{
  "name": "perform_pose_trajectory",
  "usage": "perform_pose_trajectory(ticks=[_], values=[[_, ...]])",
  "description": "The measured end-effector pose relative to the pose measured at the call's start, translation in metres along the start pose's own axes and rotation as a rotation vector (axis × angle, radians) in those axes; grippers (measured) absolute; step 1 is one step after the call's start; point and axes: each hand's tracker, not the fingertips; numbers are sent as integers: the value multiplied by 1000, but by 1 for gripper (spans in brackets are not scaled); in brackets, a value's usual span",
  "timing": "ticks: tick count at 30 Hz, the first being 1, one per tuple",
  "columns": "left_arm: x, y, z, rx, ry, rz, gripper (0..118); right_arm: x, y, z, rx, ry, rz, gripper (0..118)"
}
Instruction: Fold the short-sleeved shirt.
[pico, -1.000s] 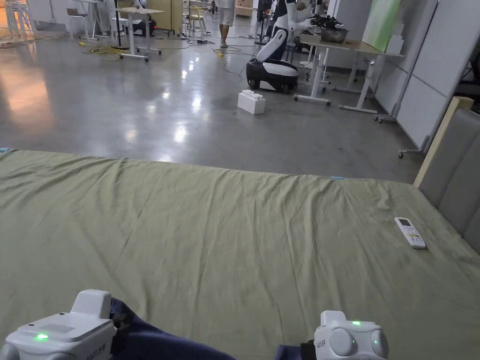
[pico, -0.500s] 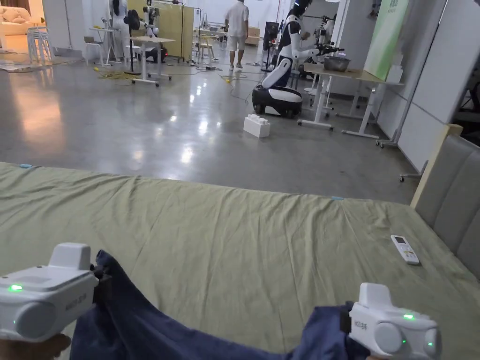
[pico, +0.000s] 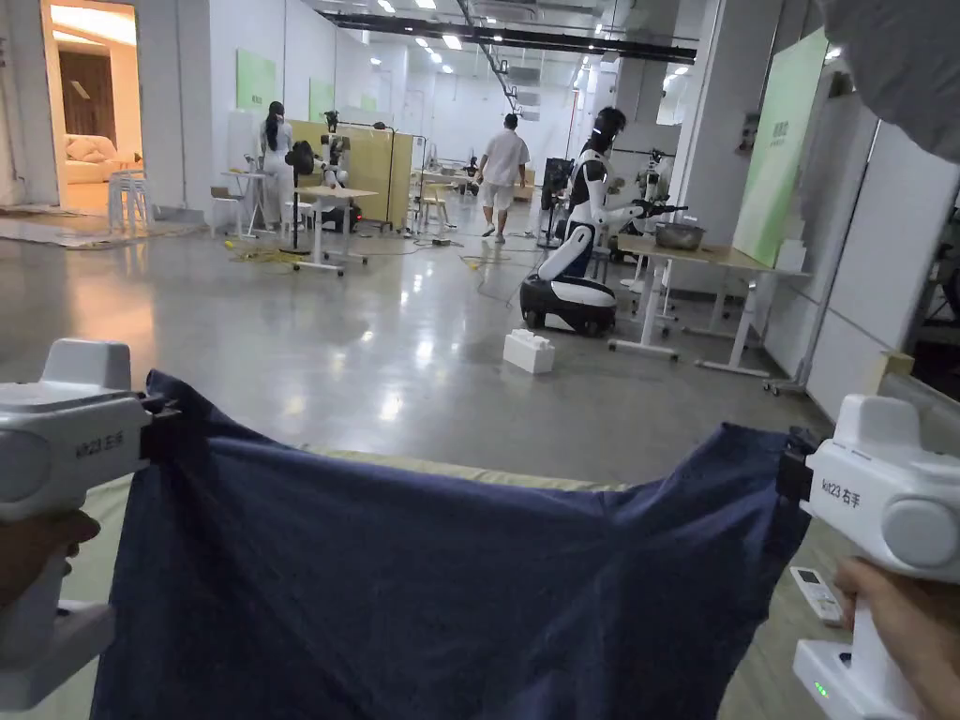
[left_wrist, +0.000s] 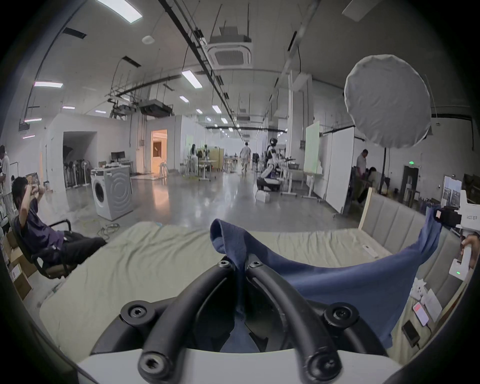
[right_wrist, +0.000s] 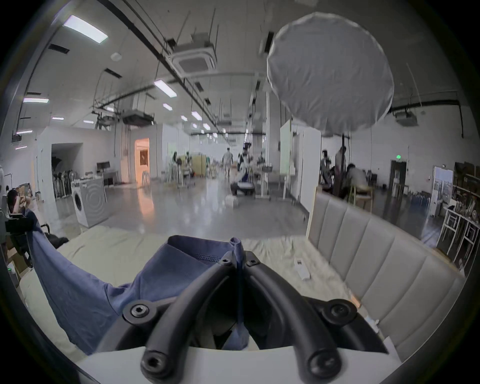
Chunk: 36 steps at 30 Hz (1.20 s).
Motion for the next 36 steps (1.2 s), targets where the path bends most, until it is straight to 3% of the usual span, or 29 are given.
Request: perform_pose_trajectory(ticks=[3,4,7,9,12,27,28,31,32,36], values=[[9,33,8,35,6,-2,6,-6,44,1,102,22,34,3],[5,45,0,37,3,6,6,-7,54,-2,64,19,-3,3],[9,72,-5,52,-4,12,6,-16,84,-4,95,22,-8,3],[12,86,-8,62,-1,28,6,-18,96,-11,68,30,-67,3],[13,100,-16,64,6,62,6,-23,108,-22,71,22,-69,3],[23,143,-55,50,39,79,6,-38,136,-89,72,-62,33,3],[-2,172,-112,48,41,80,6,-39,142,-93,79,-74,51,3],[-22,191,-156,52,47,68,6,-39,158,-103,99,-83,66,3],[14,181,-114,55,52,58,6,-39,163,-106,102,-87,67,3],[22,185,-115,77,56,56,6,-39,177,-118,125,-106,71,3]])
